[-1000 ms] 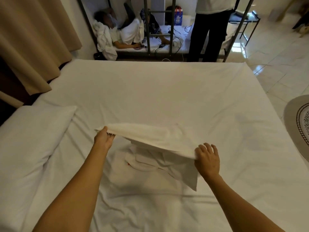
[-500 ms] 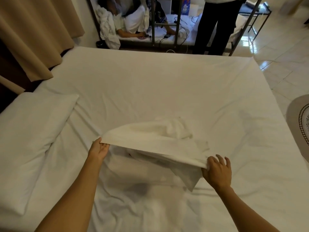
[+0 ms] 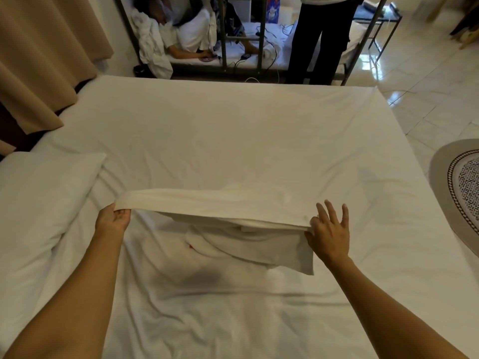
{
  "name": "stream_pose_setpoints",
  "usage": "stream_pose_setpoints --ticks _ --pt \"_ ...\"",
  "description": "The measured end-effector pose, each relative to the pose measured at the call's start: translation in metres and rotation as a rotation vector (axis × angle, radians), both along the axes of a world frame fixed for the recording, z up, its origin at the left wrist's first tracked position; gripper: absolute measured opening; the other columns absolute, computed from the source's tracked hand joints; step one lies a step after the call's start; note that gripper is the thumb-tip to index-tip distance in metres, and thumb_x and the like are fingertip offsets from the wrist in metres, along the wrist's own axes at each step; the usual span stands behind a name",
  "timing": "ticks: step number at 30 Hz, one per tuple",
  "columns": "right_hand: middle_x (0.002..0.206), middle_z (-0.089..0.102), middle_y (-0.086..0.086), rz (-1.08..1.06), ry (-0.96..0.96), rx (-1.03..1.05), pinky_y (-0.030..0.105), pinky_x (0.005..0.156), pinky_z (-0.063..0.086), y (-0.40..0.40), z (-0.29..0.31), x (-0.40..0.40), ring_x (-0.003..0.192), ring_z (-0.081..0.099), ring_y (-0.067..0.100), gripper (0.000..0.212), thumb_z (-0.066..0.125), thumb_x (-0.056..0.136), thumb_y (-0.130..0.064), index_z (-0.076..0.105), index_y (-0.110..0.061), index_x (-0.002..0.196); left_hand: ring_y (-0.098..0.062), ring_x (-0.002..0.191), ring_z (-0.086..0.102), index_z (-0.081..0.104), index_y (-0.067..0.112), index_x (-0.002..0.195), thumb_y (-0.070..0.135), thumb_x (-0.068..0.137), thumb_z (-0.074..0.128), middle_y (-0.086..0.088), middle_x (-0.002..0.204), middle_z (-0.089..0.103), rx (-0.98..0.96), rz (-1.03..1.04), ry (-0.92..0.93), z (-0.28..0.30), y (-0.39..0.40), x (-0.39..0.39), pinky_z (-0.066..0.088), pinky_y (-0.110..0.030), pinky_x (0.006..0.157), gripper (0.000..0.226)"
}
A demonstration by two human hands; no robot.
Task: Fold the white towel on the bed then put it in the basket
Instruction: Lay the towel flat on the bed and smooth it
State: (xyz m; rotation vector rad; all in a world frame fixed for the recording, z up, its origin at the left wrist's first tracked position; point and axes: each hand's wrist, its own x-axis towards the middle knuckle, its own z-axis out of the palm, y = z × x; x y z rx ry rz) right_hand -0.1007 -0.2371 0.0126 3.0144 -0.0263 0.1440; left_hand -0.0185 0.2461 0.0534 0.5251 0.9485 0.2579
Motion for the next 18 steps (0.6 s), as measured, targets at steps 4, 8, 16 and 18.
stream_pose_setpoints --ticks 4,8,16,18 --pt "0.101 0.065 0.019 0.035 0.027 0.255 0.049 0.088 0.044 0.005 -0.002 0.000 0.089 0.065 0.041 0.021 0.073 0.064 -0.002 0.061 -0.001 0.081 -0.016 0.136 0.046 0.048 0.005 0.132 0.005 0.103 0.031 -0.006 0.142 0.051 0.009 -0.016 0.027 -0.003 0.004 -0.004 0.036 -0.023 0.112 0.034" --pt "0.073 0.060 0.008 0.056 0.065 0.368 0.028 0.043 0.033 0.003 -0.006 -0.007 0.055 0.051 0.026 0.026 0.073 0.071 -0.006 0.057 -0.005 0.092 -0.017 0.136 0.045 0.056 0.004 0.118 0.005 0.102 0.031 -0.005 0.142 0.050 0.023 -0.045 0.065 -0.009 0.004 -0.010 0.036 -0.023 0.112 0.030" --pt "0.045 0.053 0.002 0.033 0.159 0.143 0.020 0.037 0.022 -0.012 -0.011 -0.002 0.035 0.047 0.023 0.031 0.085 0.049 -0.003 0.059 -0.009 0.063 -0.017 0.133 0.048 0.055 0.003 0.115 0.000 0.101 0.032 -0.006 0.145 0.048 0.064 -0.049 0.091 -0.017 0.005 0.005 0.041 -0.023 0.108 0.027" --pt "0.049 0.057 0.004 0.034 0.189 0.093 0.021 0.041 0.024 -0.012 -0.008 0.005 0.039 0.047 0.023 0.026 0.081 0.052 0.002 0.059 -0.009 0.061 -0.017 0.134 0.048 0.052 0.004 0.127 0.000 0.100 0.032 -0.006 0.143 0.050 0.107 -0.060 0.118 -0.019 0.002 0.011 0.042 -0.024 0.107 0.034"
